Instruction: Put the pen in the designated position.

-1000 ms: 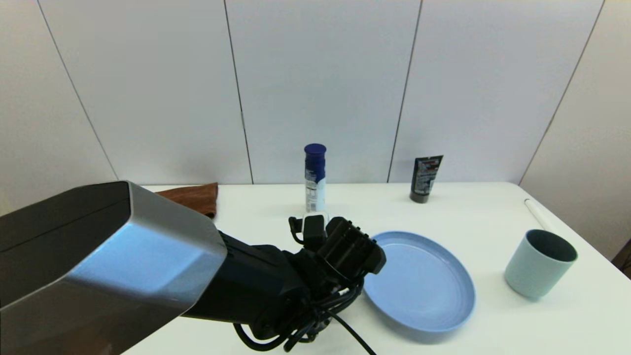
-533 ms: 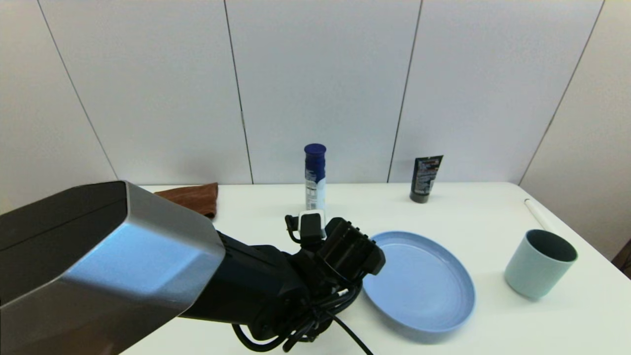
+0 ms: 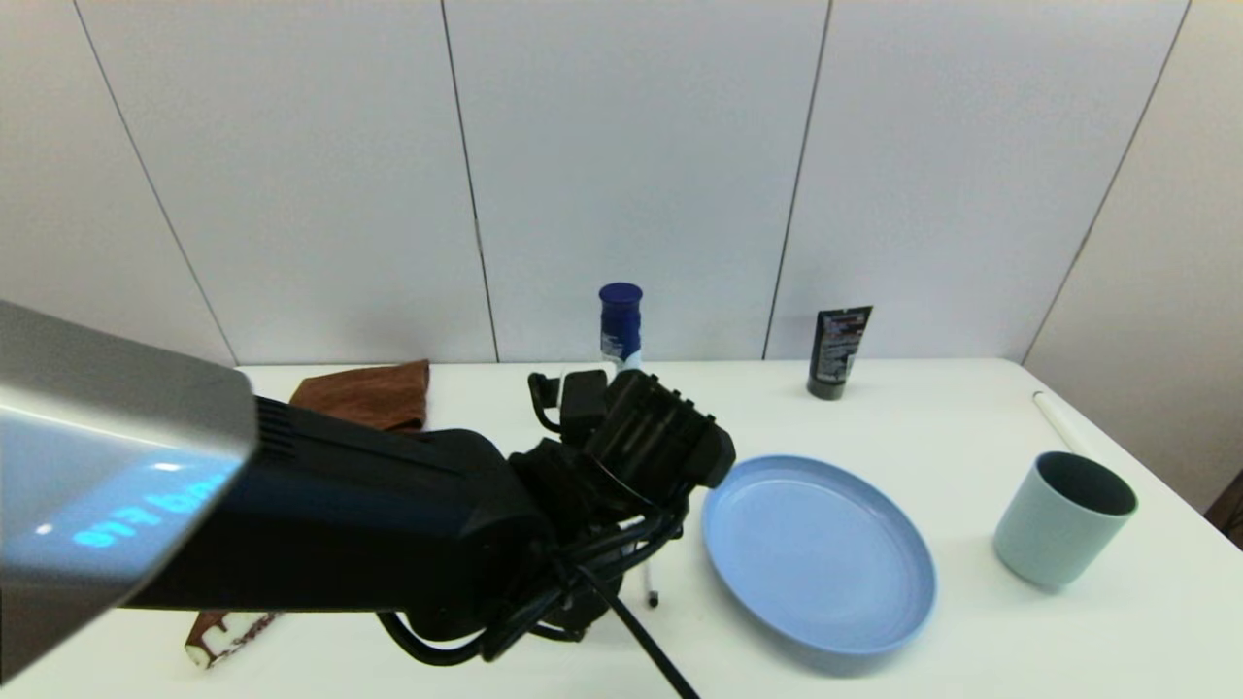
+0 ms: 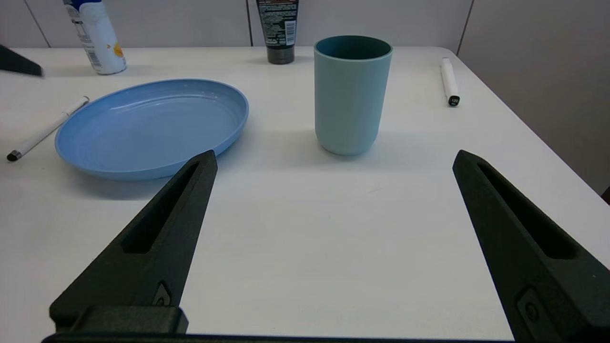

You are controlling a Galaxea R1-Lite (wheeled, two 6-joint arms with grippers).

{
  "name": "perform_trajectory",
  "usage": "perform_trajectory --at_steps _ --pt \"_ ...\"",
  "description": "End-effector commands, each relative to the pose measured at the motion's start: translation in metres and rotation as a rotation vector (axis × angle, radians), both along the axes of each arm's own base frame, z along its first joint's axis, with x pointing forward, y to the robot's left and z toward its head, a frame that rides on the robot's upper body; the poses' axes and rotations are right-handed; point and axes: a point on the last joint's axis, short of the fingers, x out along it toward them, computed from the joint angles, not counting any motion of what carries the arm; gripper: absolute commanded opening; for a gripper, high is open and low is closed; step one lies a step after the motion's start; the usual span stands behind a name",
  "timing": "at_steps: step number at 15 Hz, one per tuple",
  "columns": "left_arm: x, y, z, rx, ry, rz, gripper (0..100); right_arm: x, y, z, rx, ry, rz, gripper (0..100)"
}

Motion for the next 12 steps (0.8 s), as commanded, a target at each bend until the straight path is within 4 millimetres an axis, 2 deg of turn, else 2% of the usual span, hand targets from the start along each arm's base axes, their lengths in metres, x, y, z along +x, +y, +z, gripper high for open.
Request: perform_trajectory --at_steps 1,3,4,6,8,10,12 --pt "-0.006 0.077 0.09 0.135 -0.142 -0.047 100 0.0 0.0 0.0 -0.001 0.0 0.001 100" --pt "-0.012 0.122 0.114 0.184 -0.197 -0.046 100 0.0 0.0 0.0 -0.001 0.0 0.001 100" --pt "-0.019 0.15 0.125 0.208 -0.231 -0.052 100 0.0 0.0 0.0 -0.001 0.0 0.001 100" --pt "-0.035 0.191 0.135 0.238 -0.27 -0.085 100 0.0 0.0 0.0 -0.001 0.0 0.001 100" --pt "-0.052 0.217 0.142 0.219 -0.309 -0.111 100 0.0 0.0 0.0 0.002 0.0 0.001 100" --pt "-0.08 0.235 0.144 0.186 -0.357 -0.107 100 0.0 0.0 0.0 -0.001 0.0 0.001 100" --pt "-0.105 0.248 0.134 0.179 -0.389 -0.086 100 0.0 0.0 0.0 -0.001 0.0 0.001 100"
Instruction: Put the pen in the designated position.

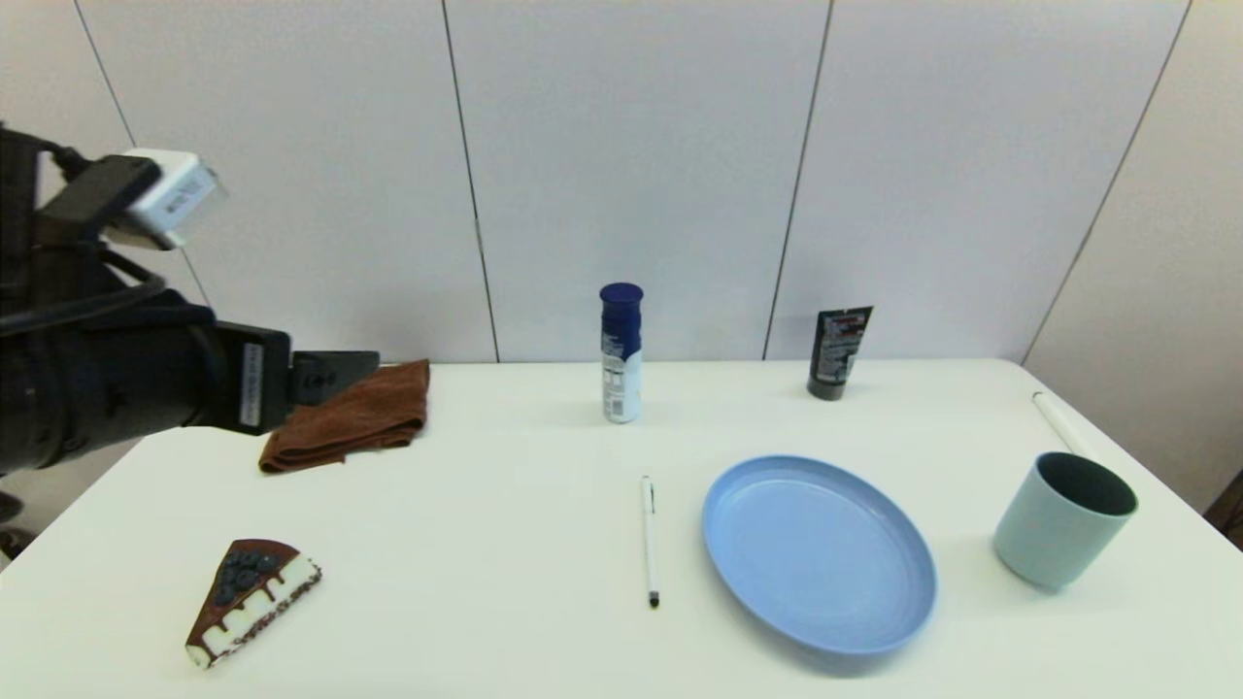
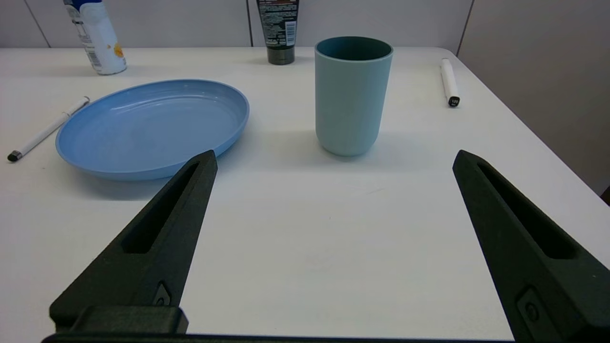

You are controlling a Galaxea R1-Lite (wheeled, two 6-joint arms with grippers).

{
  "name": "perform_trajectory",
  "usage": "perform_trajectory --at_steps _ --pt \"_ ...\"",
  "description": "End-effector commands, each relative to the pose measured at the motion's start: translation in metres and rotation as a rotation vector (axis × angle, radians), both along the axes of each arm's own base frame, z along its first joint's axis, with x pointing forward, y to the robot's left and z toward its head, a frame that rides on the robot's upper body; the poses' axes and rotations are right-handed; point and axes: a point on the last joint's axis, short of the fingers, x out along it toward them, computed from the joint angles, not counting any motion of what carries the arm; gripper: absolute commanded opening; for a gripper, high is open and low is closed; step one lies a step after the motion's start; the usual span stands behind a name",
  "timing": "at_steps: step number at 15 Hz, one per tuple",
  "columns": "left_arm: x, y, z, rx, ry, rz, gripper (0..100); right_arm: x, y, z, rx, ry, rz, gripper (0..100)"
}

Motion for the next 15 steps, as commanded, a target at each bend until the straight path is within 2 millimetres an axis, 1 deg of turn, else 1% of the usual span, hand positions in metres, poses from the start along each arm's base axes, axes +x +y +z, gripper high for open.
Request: perform_trajectory --at_steps 1,2,3,4,6,7,10,12,13,15 --pt "-0.071 0.044 -0.011 -0.06 -0.149 0.036 100 0.0 0.0 0.0 -0.002 0.0 0.0 100" --pt "-0.085 0.051 -0.023 -0.068 -0.181 0.053 100 0.0 0.0 0.0 -0.002 0.0 0.0 100" --pt "-0.104 0.061 -0.037 -0.07 -0.204 0.086 100 0.0 0.0 0.0 0.001 0.0 0.0 100" --pt "-0.12 0.068 -0.047 -0.063 -0.232 0.111 100 0.0 0.0 0.0 -0.002 0.0 0.0 100" --pt "-0.145 0.076 -0.069 -0.059 -0.249 0.138 100 0.0 0.0 0.0 -0.002 0.0 -0.001 100" --pt "-0.153 0.078 -0.081 -0.059 -0.251 0.141 100 0.0 0.0 0.0 -0.002 0.0 0.0 100" --pt "-0.174 0.083 -0.106 -0.064 -0.298 0.177 100 0.0 0.0 0.0 -0.002 0.0 0.0 100" --pt "-0.182 0.084 -0.124 -0.026 -0.315 0.275 100 0.0 0.0 0.0 -0.002 0.0 0.0 100" --pt "-0.184 0.085 -0.134 -0.002 -0.315 0.294 100 0.0 0.0 0.0 -0.002 0.0 -0.001 100" --pt "-0.177 0.084 -0.154 0.007 -0.324 0.287 100 0.0 0.0 0.0 0.001 0.0 0.0 100"
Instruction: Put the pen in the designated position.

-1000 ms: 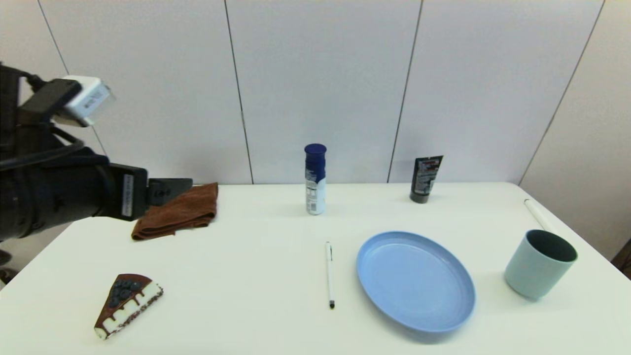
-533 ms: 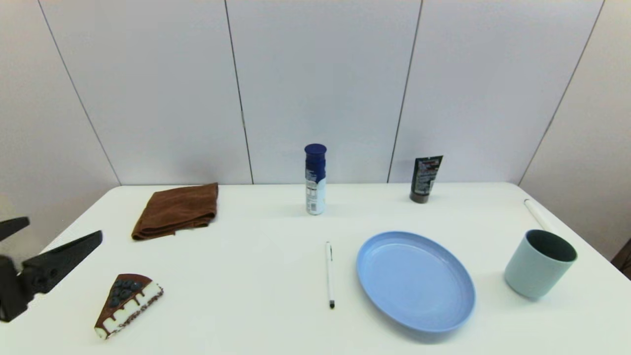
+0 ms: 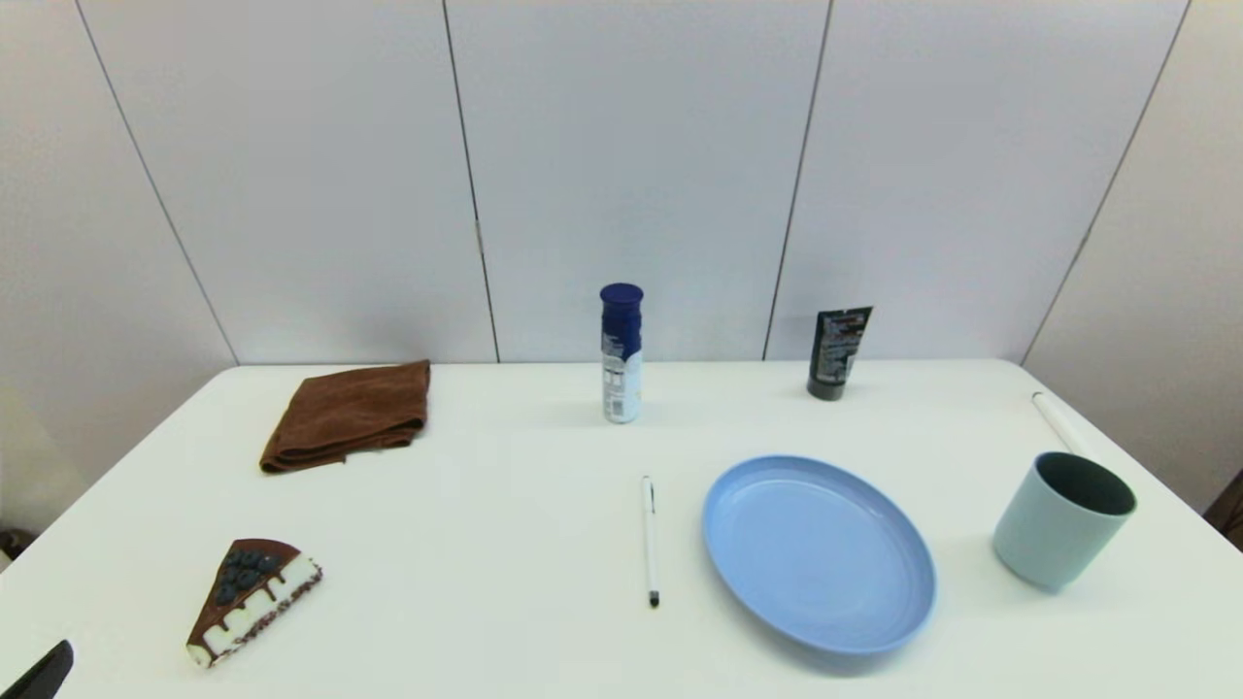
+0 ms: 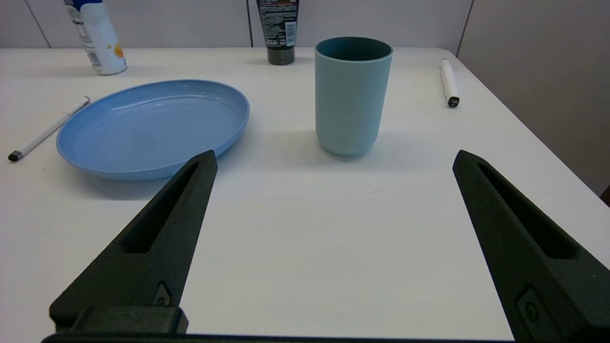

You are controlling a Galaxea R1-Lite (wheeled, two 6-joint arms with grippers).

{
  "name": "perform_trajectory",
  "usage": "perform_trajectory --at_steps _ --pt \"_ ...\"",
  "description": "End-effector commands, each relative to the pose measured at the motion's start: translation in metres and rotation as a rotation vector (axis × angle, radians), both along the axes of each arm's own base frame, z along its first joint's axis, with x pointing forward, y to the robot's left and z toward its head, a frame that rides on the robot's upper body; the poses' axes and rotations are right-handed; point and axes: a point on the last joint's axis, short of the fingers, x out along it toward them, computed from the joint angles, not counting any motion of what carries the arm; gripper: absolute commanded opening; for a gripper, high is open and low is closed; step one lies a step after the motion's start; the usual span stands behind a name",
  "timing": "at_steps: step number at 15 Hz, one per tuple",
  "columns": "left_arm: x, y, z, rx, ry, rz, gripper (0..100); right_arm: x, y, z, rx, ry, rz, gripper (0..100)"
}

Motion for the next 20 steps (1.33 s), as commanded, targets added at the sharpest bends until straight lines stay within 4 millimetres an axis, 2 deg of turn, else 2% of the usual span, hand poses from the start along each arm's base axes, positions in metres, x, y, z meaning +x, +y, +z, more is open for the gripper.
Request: perform_trajectory --at_steps 1,4,6,9,14,18,20 --pt "-0.002 0.0 -0.046 0.035 -0.08 0.048 100 0.0 0.0 0.0 -0.002 0.001 -0.001 100" --pt "-0.001 0.0 -0.047 0.037 -0.101 0.039 100 0.0 0.0 0.0 0.001 0.001 0.001 100" --pt "-0.006 -0.001 -0.042 0.049 -0.184 0.041 100 0.0 0.0 0.0 -0.002 0.001 0.001 100" --pt "-0.027 -0.004 -0.071 0.056 -0.18 -0.072 100 0.0 0.0 0.0 0.001 0.001 0.001 100" --pt "-0.027 -0.005 -0.074 0.068 -0.152 -0.095 100 0.0 0.0 0.0 -0.002 0.001 0.001 100" --pt "-0.027 -0.004 -0.074 -0.11 -0.149 -0.037 100 0.0 0.0 0.0 -0.002 0.001 0.001 100" --pt "-0.027 -0.003 -0.074 -0.136 -0.154 -0.015 100 0.0 0.0 0.0 0.001 0.001 0.001 100"
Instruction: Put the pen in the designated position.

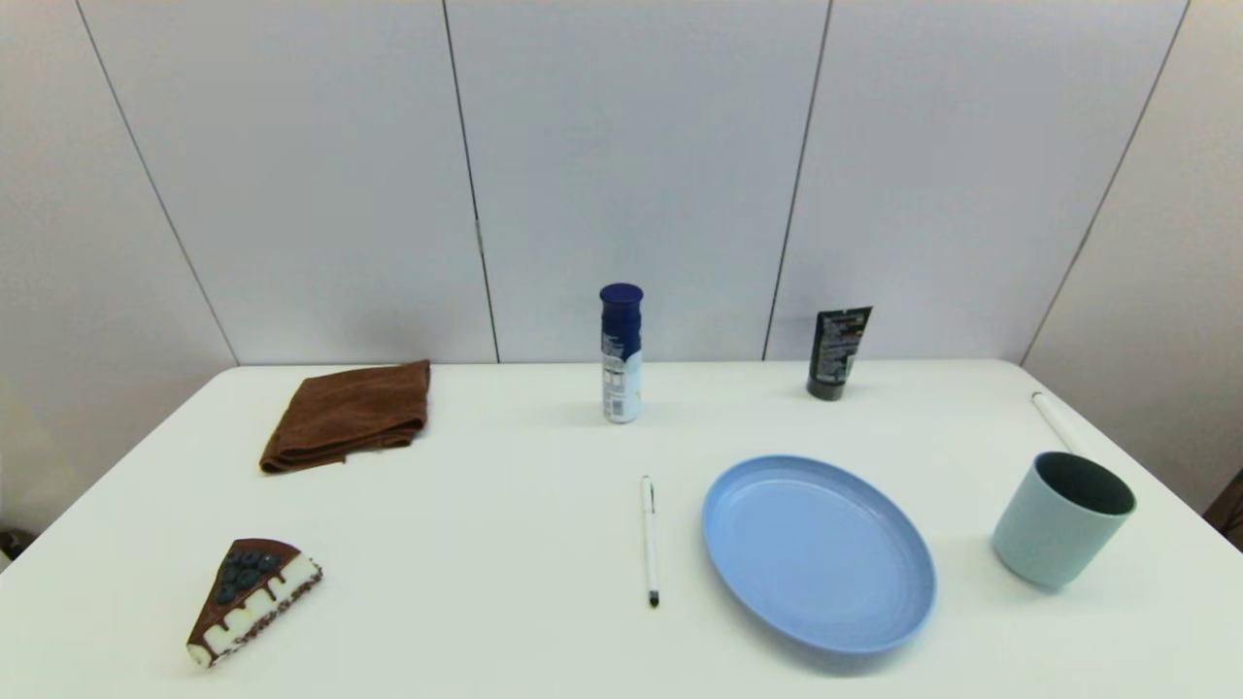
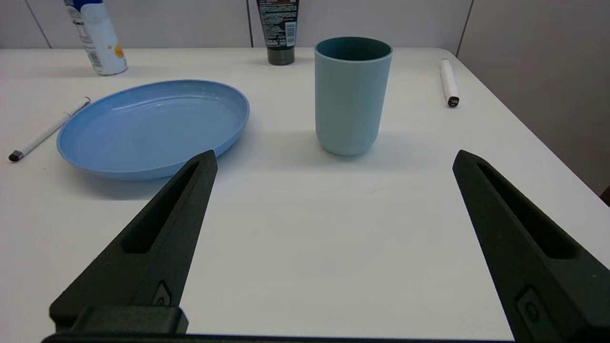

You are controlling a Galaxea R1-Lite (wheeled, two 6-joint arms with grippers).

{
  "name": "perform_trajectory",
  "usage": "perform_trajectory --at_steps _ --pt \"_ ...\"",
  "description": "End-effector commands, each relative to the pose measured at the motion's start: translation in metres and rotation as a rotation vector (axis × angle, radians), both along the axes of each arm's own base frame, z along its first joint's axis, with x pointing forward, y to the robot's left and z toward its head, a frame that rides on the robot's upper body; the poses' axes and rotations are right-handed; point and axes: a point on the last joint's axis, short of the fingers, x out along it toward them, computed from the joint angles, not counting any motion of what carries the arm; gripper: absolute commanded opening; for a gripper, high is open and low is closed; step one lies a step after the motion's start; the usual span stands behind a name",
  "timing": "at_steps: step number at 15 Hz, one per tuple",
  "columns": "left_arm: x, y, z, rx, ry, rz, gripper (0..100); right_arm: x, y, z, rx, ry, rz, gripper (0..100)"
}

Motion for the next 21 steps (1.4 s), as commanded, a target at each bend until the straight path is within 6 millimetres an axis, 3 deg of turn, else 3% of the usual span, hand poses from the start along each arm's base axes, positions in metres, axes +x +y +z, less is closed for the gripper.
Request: perform_trajectory --at_steps 1,21 --pt "-0.0002 0.0007 0.0002 -0.058 -0.006 0.031 100 0.0 0.0 0.0 -0.002 0.0 0.0 100" --pt "-0.0002 0.0007 0.0002 -0.058 -0.006 0.031 100 0.0 0.0 0.0002 0.002 -0.002 -0.001 100"
